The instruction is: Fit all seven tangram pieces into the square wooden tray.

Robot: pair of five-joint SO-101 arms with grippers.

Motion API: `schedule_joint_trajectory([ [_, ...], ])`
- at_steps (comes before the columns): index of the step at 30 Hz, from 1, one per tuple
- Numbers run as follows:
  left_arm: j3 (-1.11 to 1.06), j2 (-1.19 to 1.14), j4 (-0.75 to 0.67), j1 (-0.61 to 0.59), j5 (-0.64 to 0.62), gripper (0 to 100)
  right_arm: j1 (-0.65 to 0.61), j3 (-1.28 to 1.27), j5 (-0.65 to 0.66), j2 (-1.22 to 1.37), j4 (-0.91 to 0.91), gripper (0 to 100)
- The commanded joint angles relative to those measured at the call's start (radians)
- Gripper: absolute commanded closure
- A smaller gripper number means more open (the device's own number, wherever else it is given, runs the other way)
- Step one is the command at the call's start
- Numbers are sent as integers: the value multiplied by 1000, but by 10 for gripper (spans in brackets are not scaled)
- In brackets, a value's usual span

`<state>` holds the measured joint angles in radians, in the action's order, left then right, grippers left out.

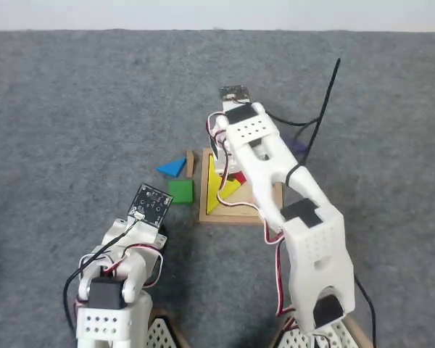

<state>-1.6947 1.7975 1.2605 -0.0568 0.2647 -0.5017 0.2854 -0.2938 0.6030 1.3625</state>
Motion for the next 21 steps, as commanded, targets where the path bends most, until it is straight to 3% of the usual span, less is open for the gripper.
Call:
schedule_joint_trajectory([
  [1,12,15,6,-6,-2,863,21,3,29,-54,-45,749],
  [13,12,15,6,-6,-2,863,70,117,114,-82,-38,749],
  [21,12,15,6,-6,-2,863,65,-114,149,-424,-65,749],
])
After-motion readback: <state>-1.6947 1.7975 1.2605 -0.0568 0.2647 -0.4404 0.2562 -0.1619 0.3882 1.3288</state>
